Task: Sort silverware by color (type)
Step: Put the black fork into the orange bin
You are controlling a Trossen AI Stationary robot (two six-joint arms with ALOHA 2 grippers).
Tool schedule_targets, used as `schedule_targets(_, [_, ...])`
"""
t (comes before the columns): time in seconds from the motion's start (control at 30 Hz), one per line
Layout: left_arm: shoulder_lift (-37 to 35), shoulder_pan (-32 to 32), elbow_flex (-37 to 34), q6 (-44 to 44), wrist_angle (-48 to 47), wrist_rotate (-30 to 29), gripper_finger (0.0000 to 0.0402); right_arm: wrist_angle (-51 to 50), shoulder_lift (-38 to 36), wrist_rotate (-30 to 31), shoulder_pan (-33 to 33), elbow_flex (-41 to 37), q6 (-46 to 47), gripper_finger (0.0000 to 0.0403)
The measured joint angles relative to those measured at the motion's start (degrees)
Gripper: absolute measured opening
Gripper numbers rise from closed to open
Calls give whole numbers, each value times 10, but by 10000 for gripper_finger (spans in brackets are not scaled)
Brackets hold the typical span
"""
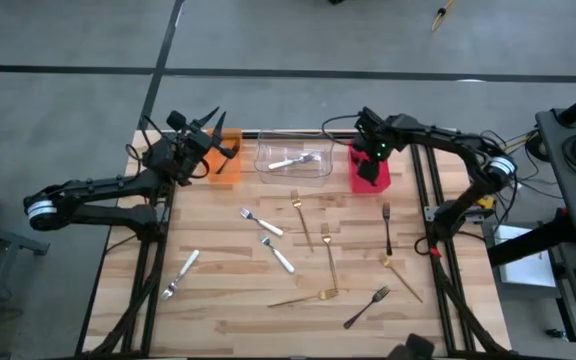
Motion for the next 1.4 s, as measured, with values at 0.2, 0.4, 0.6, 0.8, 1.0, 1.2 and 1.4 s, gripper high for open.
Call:
schedule_targets(0.2, [0,0,0,0,0,0,71,56,-2,0,0,-50,5,214])
schedule_targets(0.4, [0,0,0,-2,0,0,71,105,-1,0,0,-90,1,214])
schedule_targets(0.6, [0,0,0,-11,0,0,71,140,-1,0,0,-113,7,214])
schedule_targets(0.8, [0,0,0,-16,0,0,71,154,-1,0,0,-124,14,214])
schedule_targets(1.0, [0,0,0,-16,-2,0,71,156,-1,0,0,-125,21,214])
schedule_targets(1.2, [0,0,0,-17,-6,0,71,171,-1,-42,0,-126,14,214])
schedule_targets(1.4, [0,0,0,-23,-7,0,71,187,-1,-43,0,-128,22,214])
